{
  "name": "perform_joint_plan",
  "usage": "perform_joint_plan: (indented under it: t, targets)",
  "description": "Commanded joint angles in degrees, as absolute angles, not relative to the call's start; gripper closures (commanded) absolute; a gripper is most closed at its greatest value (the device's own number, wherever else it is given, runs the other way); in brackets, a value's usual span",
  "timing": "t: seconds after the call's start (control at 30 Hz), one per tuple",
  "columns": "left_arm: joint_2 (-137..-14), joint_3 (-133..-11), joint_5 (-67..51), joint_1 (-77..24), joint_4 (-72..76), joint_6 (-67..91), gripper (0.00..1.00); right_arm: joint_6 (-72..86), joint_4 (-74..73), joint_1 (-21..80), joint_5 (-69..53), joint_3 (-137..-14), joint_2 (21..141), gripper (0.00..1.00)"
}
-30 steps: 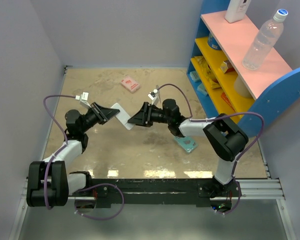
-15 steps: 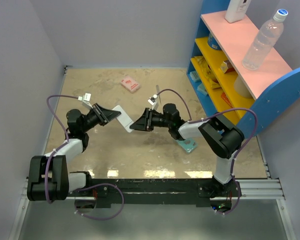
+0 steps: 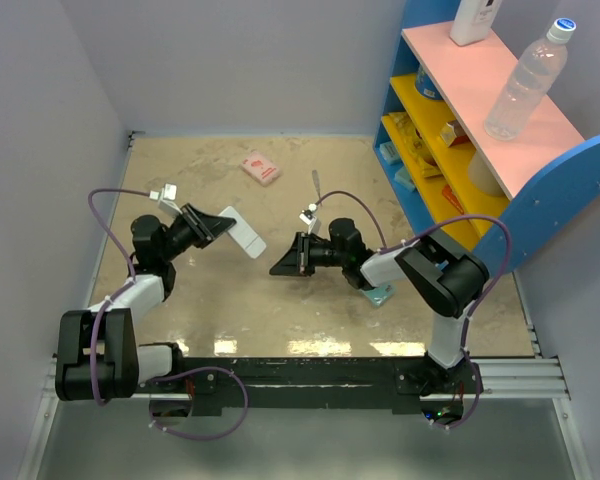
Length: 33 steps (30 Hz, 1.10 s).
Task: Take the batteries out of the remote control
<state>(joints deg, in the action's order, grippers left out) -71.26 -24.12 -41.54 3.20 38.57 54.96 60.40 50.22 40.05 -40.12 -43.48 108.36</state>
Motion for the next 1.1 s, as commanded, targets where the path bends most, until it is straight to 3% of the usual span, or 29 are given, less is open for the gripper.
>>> perform_joint_plan:
  t: [0.0, 0.07, 0.1, 0.2, 0.37, 0.77, 1.07]
  targets:
    - [-70.4, -25.93, -40.87, 3.52, 39.55, 53.0, 1.0, 56.78, 48.62, 39.82, -39.12, -44.64, 104.07, 0.69]
    - [-69.0, -24.79, -41.57, 3.52, 39.64, 52.82, 1.0, 54.76, 42.03, 39.82, -36.32, -46.31, 102.58, 0.54]
    - [-68.47, -24.35, -41.75, 3.52, 39.64, 52.82, 1.0, 54.84, 40.53, 39.81, -35.78, -48.06, 101.61, 0.42]
    - [-66.98, -23.12, -42.8, 3.52, 40.78, 53.43, 1.0, 58.52, 41.3, 39.82, -35.86, -50.44, 101.6, 0.24]
    - [-65.83, -22.41, -44.47, 3.52, 42.18, 55.11, 1.0, 59.94, 39.64, 39.9, -37.0, -55.1, 103.71, 0.21]
    - [-66.71, -21.18, -45.09, 3.43, 48.6, 60.55, 1.0, 62.31, 42.36, 41.4, -38.41, -59.5, 109.51, 0.3]
    - [-67.41, -22.32, -42.72, 3.52, 46.32, 58.71, 1.0, 62.84, 48.07, 41.48, -39.02, -54.33, 110.39, 0.76]
